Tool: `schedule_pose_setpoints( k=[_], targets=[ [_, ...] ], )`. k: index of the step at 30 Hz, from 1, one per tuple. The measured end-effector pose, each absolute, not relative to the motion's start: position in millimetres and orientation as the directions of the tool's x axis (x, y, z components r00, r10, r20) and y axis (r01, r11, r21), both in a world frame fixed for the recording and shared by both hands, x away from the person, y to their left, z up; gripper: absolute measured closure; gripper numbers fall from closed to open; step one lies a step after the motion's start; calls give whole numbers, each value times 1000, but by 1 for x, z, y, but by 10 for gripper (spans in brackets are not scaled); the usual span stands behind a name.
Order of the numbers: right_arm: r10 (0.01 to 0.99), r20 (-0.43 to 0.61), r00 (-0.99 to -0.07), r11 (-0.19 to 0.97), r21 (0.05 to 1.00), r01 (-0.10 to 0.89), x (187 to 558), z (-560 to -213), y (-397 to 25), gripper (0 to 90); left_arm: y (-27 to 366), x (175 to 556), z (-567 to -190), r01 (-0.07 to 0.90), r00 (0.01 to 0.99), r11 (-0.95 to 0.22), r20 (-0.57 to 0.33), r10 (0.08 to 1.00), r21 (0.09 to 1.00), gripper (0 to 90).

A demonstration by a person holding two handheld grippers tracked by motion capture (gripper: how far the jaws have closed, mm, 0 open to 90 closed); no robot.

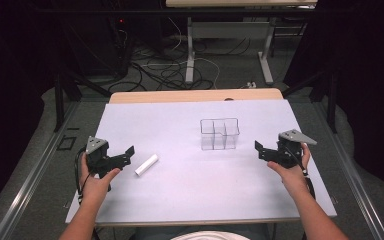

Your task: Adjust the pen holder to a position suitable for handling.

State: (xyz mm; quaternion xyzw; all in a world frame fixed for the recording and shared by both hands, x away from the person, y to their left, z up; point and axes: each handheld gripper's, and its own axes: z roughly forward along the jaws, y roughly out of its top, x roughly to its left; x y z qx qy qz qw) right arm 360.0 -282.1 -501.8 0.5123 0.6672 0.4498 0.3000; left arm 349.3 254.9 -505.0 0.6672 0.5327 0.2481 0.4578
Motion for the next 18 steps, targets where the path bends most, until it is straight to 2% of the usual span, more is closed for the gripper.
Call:
schedule_pose_setpoints(
  k=[4, 6, 7, 8, 9, 13, 18],
  targets=[
    [958, 50, -284, 75, 908, 413, 361, -504, -280, 158, 254, 349, -505, 484, 311, -13, -158, 937, 875, 3],
    [959, 36, -282, 86, 909, 409, 362, -504, -279, 168, 254, 350, -505, 482, 310, -8, -162, 937, 876, 3],
    [961, 43, -274, 78, 907, 415, 362, -505, -278, 241, 254, 350, -505, 482, 310, -6, -164, 936, 876, 3],
    [961, 43, -274, 78, 907, 415, 362, -505, -278, 241, 253, 350, -505, 482, 310, -6, -164, 936, 876, 3],
    [962, 58, -268, 61, 907, 416, 364, -505, -277, 333, 253, 350, -505, 482, 310, -7, -163, 936, 876, 3],
    [961, 74, -266, 56, 892, 448, 368, -507, -275, 401, 254, 350, -505, 479, 307, -1, -166, 937, 878, 3],
    [953, 78, -292, 64, 892, 447, 376, -510, -273, 444, 254, 349, -507, 488, 305, -7, -163, 938, 873, 3]
  ],
)
